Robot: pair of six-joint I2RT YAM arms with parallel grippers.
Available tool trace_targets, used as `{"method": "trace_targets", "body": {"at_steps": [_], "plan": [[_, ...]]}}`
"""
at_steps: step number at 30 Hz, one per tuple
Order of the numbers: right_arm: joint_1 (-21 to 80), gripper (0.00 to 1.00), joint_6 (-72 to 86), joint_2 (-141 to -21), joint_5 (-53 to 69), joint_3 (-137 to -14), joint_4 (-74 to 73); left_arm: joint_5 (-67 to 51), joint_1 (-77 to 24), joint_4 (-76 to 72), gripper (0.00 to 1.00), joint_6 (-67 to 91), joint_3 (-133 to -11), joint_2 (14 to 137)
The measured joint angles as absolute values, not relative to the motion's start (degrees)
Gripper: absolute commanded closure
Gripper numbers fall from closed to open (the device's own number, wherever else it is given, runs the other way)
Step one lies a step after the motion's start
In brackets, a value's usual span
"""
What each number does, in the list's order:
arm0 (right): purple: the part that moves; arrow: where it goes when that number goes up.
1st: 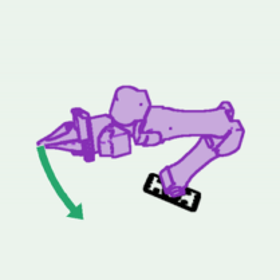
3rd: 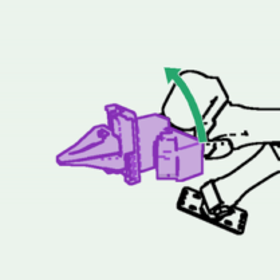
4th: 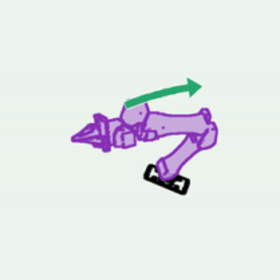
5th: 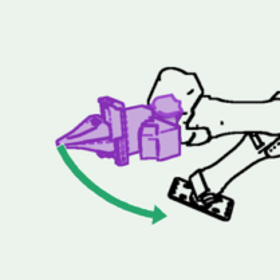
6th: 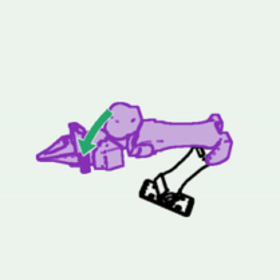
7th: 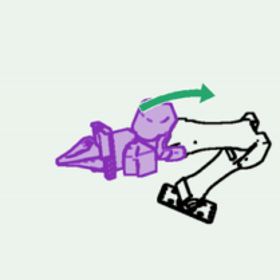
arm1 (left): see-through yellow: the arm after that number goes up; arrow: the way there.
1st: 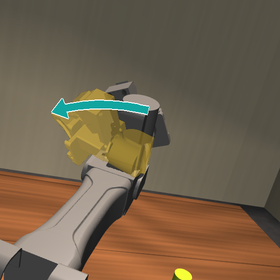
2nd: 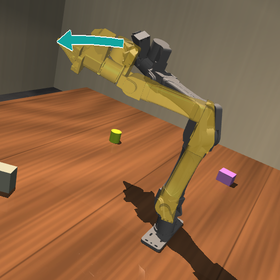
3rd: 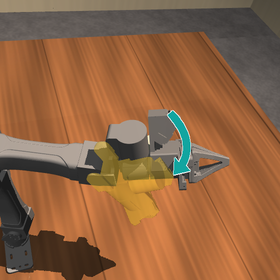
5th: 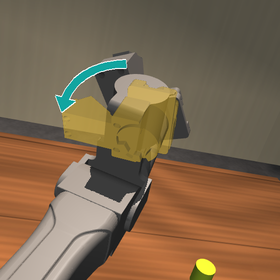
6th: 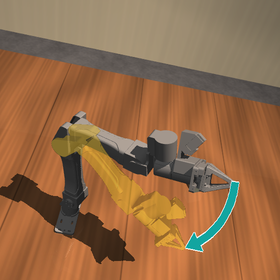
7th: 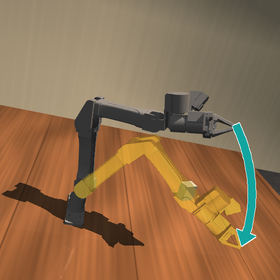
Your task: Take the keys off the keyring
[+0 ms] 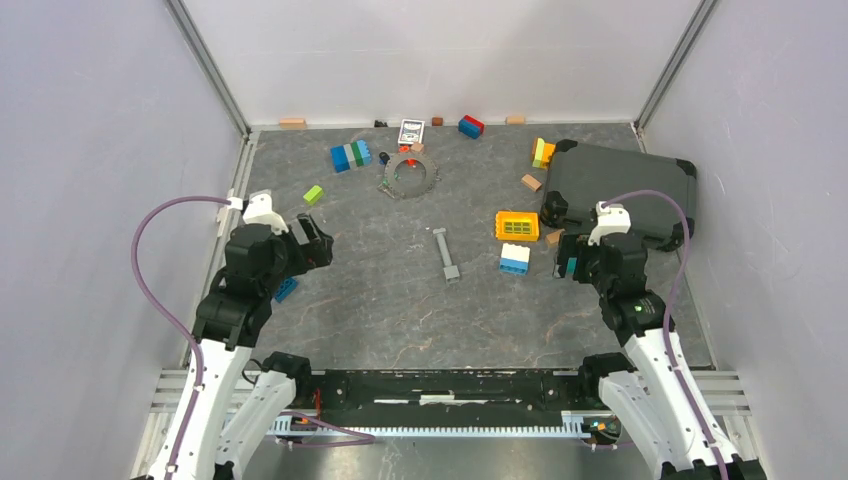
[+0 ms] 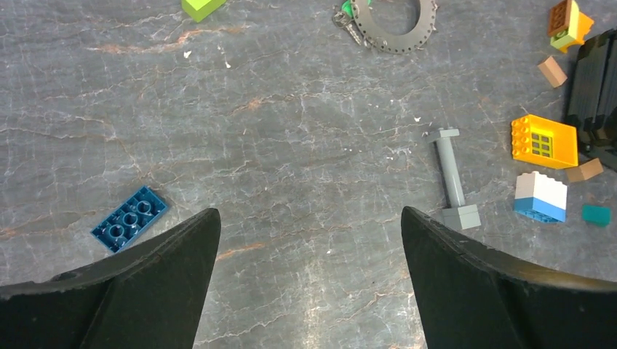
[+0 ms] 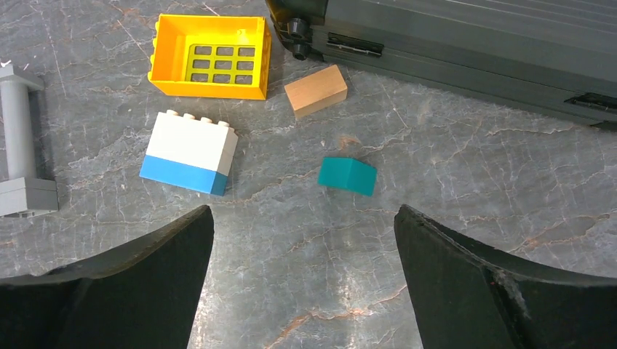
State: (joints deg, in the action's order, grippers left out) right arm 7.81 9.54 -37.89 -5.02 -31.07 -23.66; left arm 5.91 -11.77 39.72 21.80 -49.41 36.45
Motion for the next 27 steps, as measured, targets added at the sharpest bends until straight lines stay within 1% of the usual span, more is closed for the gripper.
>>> {"method": "trace_targets", "body": {"at_steps": [14,23,27], "plan": [[7.81,0.02,9.34,-37.45,-5.48,-31.07,-23.68,9.06,-11.77,40.66,0.0,21.87,-49.41,35.29],[7.81,0.02,9.69,-38.22,-12.43,-33.15,-24.73,10.41,-11.77,40.69,0.0,22.02,-49.41,35.48],[7.81,0.02,9.89,-38.24,-13.5,-35.11,-24.51,10.41,-11.77,40.73,0.0,22.02,-49.41,35.57]]}}
